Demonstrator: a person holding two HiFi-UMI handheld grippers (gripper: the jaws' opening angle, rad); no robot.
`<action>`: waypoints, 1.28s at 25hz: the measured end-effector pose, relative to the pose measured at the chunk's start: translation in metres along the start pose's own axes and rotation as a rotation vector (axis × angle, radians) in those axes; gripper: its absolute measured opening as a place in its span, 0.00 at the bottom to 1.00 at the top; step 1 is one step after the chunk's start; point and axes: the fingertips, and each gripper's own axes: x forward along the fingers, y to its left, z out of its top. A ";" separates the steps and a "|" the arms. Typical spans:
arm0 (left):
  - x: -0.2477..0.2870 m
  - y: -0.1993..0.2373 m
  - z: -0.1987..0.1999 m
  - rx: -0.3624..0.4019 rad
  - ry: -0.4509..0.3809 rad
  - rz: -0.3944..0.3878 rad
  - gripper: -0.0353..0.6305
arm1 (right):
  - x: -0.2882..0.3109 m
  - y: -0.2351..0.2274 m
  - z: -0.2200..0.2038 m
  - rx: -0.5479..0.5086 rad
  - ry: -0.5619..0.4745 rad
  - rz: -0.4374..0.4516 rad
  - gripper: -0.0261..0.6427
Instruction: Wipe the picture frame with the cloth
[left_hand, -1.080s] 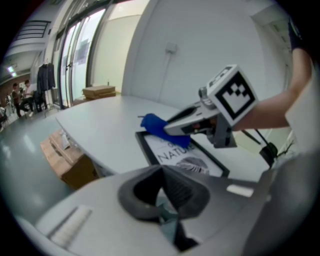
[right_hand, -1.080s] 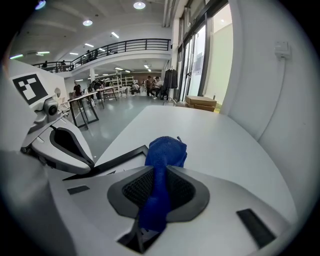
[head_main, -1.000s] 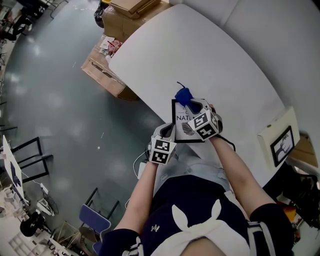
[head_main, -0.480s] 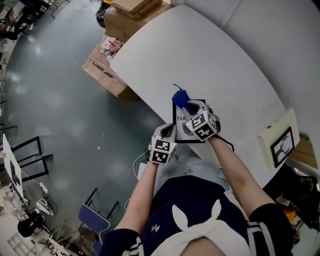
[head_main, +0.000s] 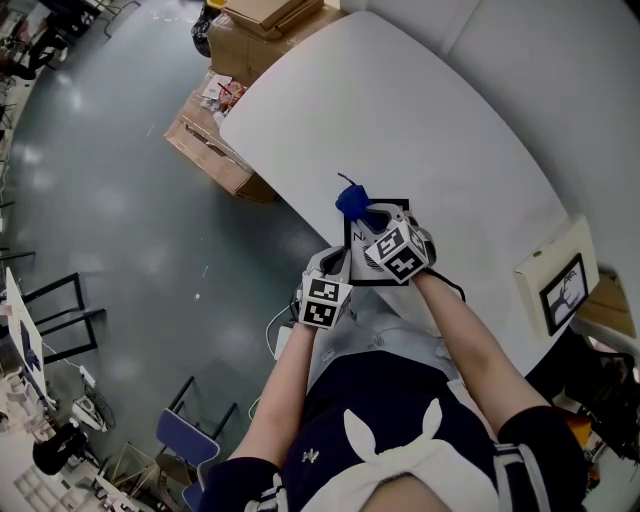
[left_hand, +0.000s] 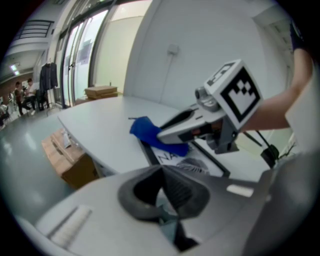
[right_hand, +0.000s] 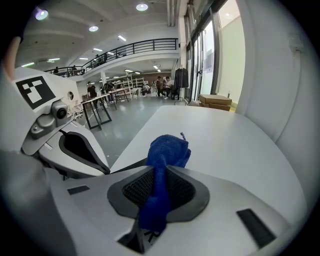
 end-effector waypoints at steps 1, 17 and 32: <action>0.000 -0.001 0.000 0.000 0.000 0.001 0.06 | -0.001 0.001 0.000 0.000 -0.001 0.005 0.14; 0.000 -0.001 0.000 -0.008 -0.004 0.013 0.06 | -0.002 0.019 -0.002 -0.005 0.000 0.062 0.14; 0.000 0.000 0.001 -0.014 -0.006 0.014 0.06 | -0.008 0.034 -0.009 -0.001 -0.002 0.093 0.14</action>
